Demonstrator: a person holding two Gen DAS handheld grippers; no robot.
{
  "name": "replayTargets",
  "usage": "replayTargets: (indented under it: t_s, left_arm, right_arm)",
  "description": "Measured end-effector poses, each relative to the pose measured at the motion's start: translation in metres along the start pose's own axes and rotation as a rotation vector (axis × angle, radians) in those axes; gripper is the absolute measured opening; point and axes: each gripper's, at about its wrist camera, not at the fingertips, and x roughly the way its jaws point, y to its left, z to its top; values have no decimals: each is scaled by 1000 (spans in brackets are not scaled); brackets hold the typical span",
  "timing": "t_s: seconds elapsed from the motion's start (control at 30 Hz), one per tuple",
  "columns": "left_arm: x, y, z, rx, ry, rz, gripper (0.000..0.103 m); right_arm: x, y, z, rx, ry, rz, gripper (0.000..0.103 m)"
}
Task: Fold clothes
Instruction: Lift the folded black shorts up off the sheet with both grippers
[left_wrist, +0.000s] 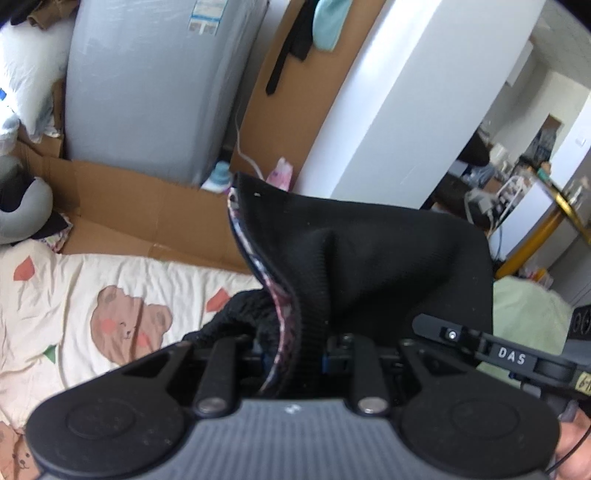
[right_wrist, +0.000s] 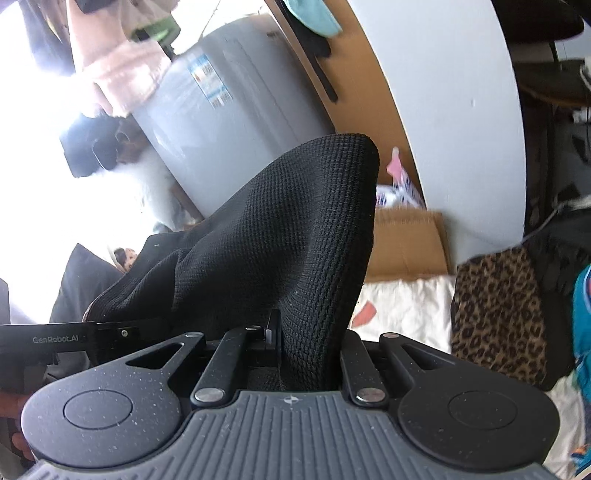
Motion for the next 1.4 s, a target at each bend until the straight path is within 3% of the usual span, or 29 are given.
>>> replayTargets:
  t_s: [0.4, 0.7, 1.0, 1.4]
  left_arm:
    - [-32, -61, 29, -31, -79, -60, 24]
    - [-23, -102, 37, -17, -123, -142, 25]
    - [8, -128, 26, 1, -92, -191, 25]
    - [67, -138, -7, 2, -21, -244, 25]
  right_arm:
    - [-82, 16, 69, -55, -88, -36, 9]
    - [-134, -3, 103, -103, -140, -84, 9]
    - [-153, -45, 96, -73, -146, -130, 9]
    - [-130, -117, 67, -48, -72, -159, 9]
